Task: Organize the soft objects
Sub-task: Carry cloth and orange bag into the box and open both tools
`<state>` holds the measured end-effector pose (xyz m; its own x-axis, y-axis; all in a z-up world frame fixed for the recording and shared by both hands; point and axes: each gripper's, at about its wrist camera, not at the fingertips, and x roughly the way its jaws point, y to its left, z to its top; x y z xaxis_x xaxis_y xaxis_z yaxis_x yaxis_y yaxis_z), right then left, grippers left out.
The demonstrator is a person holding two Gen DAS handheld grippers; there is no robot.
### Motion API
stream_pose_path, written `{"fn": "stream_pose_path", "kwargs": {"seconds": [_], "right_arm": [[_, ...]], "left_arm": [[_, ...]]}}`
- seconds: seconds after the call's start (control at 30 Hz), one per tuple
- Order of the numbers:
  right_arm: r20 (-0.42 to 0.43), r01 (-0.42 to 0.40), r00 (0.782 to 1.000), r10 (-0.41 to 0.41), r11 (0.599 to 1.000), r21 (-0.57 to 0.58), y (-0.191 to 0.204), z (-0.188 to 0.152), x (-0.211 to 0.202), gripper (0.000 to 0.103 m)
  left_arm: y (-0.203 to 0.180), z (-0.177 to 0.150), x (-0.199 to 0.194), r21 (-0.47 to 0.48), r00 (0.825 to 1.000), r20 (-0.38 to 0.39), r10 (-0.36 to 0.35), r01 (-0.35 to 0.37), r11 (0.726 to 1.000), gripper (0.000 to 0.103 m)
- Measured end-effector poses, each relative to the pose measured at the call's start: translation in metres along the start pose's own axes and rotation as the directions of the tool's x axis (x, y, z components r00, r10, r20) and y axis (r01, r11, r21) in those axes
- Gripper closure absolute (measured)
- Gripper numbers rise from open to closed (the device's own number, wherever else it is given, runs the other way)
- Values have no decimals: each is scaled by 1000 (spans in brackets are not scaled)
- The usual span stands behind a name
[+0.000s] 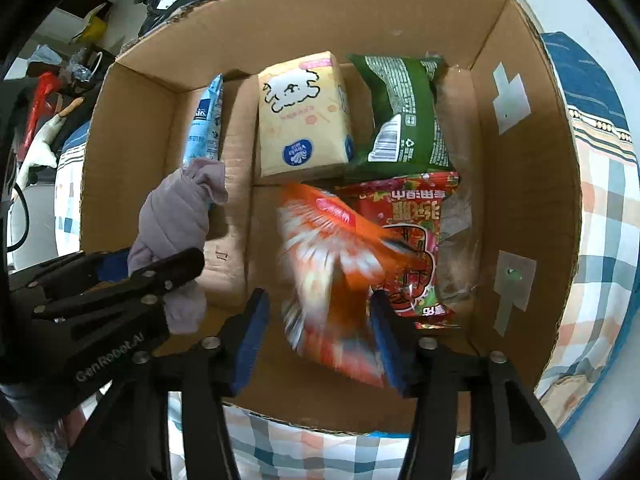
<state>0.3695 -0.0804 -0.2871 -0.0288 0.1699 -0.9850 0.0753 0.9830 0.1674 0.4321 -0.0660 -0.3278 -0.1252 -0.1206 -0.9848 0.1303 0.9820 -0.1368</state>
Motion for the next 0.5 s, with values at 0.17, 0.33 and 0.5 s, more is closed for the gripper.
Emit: {"fn": "stream_pose_path", "kwargs": {"seconds": [0.17, 0.33, 0.5], "right_arm": [[-1, 9, 1000, -9, 1000, 10, -8, -1, 1, 39], [11, 30, 999, -30, 1000, 6, -7, -3, -2, 39], [40, 77, 996, -78, 997, 11, -8, -5, -8, 25]], "left_arm": [[2, -2, -8, -17, 1000, 27, -14, 14, 1000, 45], [-4, -3, -18, -17, 999, 54, 4, -3, 1000, 28], [-5, -9, -30, -19, 992, 108, 58, -57, 998, 8]]}}
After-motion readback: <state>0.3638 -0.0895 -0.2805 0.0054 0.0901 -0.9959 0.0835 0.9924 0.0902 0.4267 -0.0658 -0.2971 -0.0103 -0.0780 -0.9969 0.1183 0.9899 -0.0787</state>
